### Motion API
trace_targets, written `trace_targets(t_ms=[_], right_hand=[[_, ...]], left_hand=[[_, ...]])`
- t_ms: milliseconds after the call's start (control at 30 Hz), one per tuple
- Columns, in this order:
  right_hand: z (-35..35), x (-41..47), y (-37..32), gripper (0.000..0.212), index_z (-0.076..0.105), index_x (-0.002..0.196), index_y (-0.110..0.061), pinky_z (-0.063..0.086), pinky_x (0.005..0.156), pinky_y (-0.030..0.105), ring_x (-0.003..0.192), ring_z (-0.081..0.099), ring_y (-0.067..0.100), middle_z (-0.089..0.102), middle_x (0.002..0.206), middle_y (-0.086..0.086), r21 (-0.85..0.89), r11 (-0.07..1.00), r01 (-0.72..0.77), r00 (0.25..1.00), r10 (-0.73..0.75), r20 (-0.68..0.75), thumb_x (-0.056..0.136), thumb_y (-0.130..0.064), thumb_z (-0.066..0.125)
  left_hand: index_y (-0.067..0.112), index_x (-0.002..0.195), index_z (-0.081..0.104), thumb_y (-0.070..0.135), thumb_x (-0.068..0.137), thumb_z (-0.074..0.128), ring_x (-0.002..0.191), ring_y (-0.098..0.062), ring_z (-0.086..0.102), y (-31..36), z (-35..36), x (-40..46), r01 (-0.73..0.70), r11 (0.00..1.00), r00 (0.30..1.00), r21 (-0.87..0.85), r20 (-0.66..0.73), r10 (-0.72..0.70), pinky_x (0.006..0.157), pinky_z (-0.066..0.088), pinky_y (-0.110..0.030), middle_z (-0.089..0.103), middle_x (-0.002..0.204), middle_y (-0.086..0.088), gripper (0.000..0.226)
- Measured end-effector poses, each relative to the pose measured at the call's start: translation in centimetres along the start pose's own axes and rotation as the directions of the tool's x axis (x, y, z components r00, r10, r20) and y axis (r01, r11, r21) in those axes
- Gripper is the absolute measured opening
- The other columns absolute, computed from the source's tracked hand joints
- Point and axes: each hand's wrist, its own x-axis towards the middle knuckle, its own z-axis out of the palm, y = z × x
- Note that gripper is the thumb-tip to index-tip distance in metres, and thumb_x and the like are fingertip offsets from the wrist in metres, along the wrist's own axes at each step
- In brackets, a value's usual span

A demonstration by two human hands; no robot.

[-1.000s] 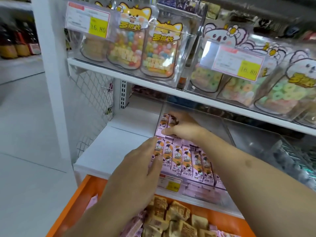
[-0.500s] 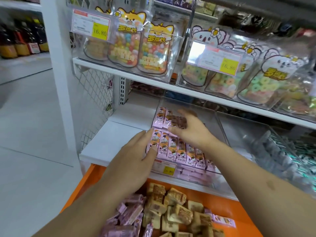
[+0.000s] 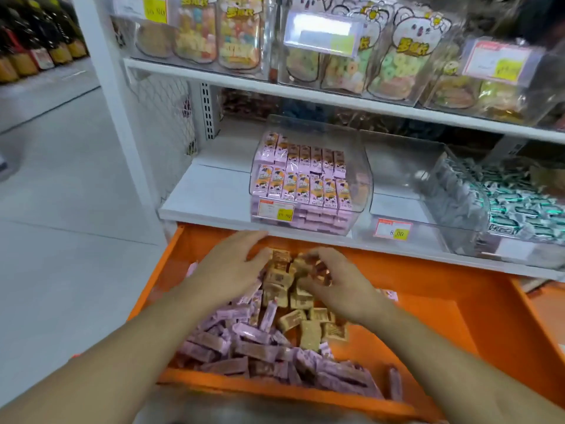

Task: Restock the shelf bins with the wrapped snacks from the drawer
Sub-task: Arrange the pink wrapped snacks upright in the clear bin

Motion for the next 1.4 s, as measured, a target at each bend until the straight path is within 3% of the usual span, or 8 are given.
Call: trace_targets(t_ms=[167, 367, 767, 933, 1067, 1167, 1300, 1400], right_hand=[[5.5, -2.6, 5.4, 0.055, 0.052, 0.146, -0.021, 0.046, 0.100, 0.030, 0.128, 0.055, 0.022, 0.055, 0.139, 0.001, -0.205, 0.973, -0.104, 0.925, 0.170, 0.339, 0.097, -0.036, 0.071], [9.9, -1.5, 9.2, 0.059, 0.055, 0.145, -0.028, 0.051, 0.101, 0.036, 0.128, 0.058, 0.024, 0.059, 0.143, 0.001, -0.292, 0.955, -0.059, 0.840, 0.206, 0.503, 0.091, -0.040, 0.074], [15.4, 1.7, 11.3, 0.040, 0.071, 0.121, -0.018, 0.058, 0.084, 0.041, 0.109, 0.062, 0.028, 0.064, 0.123, 0.007, -0.303, 0.952, -0.034, 0.786, 0.212, 0.580, 0.087, -0.040, 0.078], [14.1, 1.7, 10.9, 0.018, 0.061, 0.080, -0.021, 0.047, 0.053, 0.038, 0.069, 0.058, 0.021, 0.060, 0.082, 0.008, -0.107, 0.962, -0.253, 0.814, 0.271, 0.513, 0.087, -0.035, 0.068], [9.9, 2.0, 9.3, 0.017, 0.073, 0.095, -0.018, 0.058, 0.069, 0.043, 0.077, 0.069, 0.022, 0.075, 0.096, 0.012, 0.175, 0.874, -0.453, 0.819, 0.330, 0.470, 0.092, -0.035, 0.072], [6.2, 2.1, 7.5, 0.020, 0.072, 0.103, -0.011, 0.063, 0.089, 0.051, 0.091, 0.077, 0.023, 0.078, 0.100, 0.009, 0.413, 0.730, -0.545, 0.816, 0.349, 0.461, 0.094, -0.029, 0.076], [0.5, 1.0, 3.4, 0.029, 0.068, 0.105, -0.004, 0.065, 0.077, 0.050, 0.090, 0.077, 0.037, 0.077, 0.100, 0.018, 0.574, 0.674, -0.465, 0.881, 0.285, 0.378, 0.096, -0.030, 0.076], [-3.3, 0.1, 0.5, 0.044, 0.064, 0.100, 0.002, 0.063, 0.066, 0.047, 0.082, 0.075, 0.039, 0.071, 0.094, 0.022, 0.570, 0.721, -0.394, 0.918, 0.282, 0.278, 0.092, -0.039, 0.080]], left_hand=[[0.036, 0.154, 0.045, 0.050, 0.105, 0.050, 0.142, -0.013, 0.046, -3.9, 7.4, -2.1, -0.010, 0.993, 0.935, 0.121, 0.352, -0.034, 0.113, 0.040, -0.030, 0.041, 0.160, 0.011, 0.051], [0.028, 0.148, 0.053, 0.051, 0.089, 0.070, 0.134, -0.018, 0.053, -9.0, 13.6, -2.3, -0.114, 0.956, 0.765, 0.271, 0.638, -0.089, 0.106, 0.045, -0.029, 0.055, 0.147, 0.004, 0.066], [0.024, 0.123, 0.067, 0.032, 0.087, 0.077, 0.113, -0.022, 0.059, -11.1, 17.8, 0.6, -0.136, 0.932, 0.756, 0.335, 0.644, -0.121, 0.086, 0.048, -0.032, 0.058, 0.124, 0.000, 0.038], [0.027, 0.097, 0.068, 0.030, 0.091, 0.075, 0.090, -0.013, 0.063, -11.0, 16.6, 0.7, 0.073, 0.988, 0.806, 0.134, 0.576, -0.138, 0.072, 0.049, -0.027, 0.064, 0.098, 0.011, 0.009], [0.029, 0.105, 0.067, 0.026, 0.097, 0.073, 0.083, -0.010, 0.059, -9.3, 13.8, 1.4, 0.419, 0.900, 0.812, -0.124, 0.494, -0.310, 0.073, 0.048, -0.026, 0.064, 0.106, 0.008, 0.010], [0.024, 0.138, 0.062, 0.018, 0.100, 0.069, 0.099, -0.015, 0.068, -6.3, 10.8, 1.7, 0.605, 0.663, 0.783, -0.441, 0.481, -0.395, 0.081, 0.057, -0.027, 0.068, 0.123, 0.004, 0.039], [0.034, 0.129, 0.069, 0.046, 0.089, 0.078, 0.121, -0.026, 0.066, -1.1, 7.0, 1.7, 0.561, 0.528, 0.828, -0.637, 0.426, -0.365, 0.105, 0.053, -0.055, 0.074, 0.126, 0.002, 0.043], [0.027, 0.114, 0.077, 0.050, 0.092, 0.072, 0.106, -0.029, 0.069, 3.0, 5.3, 1.4, 0.451, 0.492, 0.890, -0.745, 0.333, -0.312, 0.098, 0.053, -0.052, 0.076, 0.116, -0.005, 0.031]])
